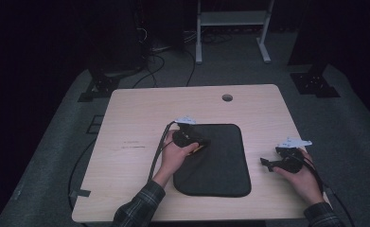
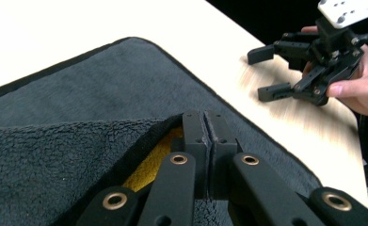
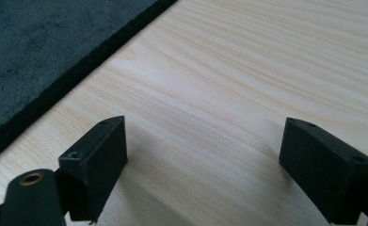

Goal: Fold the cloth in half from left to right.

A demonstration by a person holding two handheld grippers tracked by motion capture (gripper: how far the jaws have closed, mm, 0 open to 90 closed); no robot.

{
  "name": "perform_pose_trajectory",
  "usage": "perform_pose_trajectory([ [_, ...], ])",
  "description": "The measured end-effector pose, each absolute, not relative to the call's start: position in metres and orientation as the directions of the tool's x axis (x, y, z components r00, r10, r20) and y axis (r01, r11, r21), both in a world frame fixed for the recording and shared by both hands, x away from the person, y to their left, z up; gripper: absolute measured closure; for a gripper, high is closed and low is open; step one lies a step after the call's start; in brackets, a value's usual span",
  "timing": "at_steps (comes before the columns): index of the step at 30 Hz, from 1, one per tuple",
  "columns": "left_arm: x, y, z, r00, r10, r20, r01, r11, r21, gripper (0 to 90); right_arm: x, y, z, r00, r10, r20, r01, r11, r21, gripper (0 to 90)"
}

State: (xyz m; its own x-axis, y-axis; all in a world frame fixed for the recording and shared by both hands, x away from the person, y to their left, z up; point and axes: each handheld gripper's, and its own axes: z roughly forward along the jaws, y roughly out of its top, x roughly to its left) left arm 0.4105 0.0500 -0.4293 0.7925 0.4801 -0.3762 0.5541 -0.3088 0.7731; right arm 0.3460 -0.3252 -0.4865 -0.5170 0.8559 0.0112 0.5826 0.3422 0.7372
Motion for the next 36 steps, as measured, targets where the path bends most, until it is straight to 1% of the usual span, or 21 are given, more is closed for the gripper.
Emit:
perform_pose_trajectory([
  [13, 0.419, 0.011, -0.439, 0.799, 0.443, -0.407, 0.565, -0.32, 0.761, 89.0, 0.346, -0.325, -0.487, -0.516, 0.856, 0.012, 0.583, 0.341, 0.737, 14.6],
  [25, 0.423, -0.032, -0.448, 0.816, 0.385, -0.431, 0.563, -0.365, 0.741, 89.0, 0.346, -0.325, -0.487, -0.516, 0.856, 0.012, 0.583, 0.341, 0.737, 14.6],
  [36, 0.429, -0.061, -0.468, 0.81, 0.389, -0.439, 0.582, -0.436, 0.687, 88.6, 0.346, -0.325, -0.487, -0.518, 0.855, 0.011, 0.582, 0.343, 0.737, 14.6],
])
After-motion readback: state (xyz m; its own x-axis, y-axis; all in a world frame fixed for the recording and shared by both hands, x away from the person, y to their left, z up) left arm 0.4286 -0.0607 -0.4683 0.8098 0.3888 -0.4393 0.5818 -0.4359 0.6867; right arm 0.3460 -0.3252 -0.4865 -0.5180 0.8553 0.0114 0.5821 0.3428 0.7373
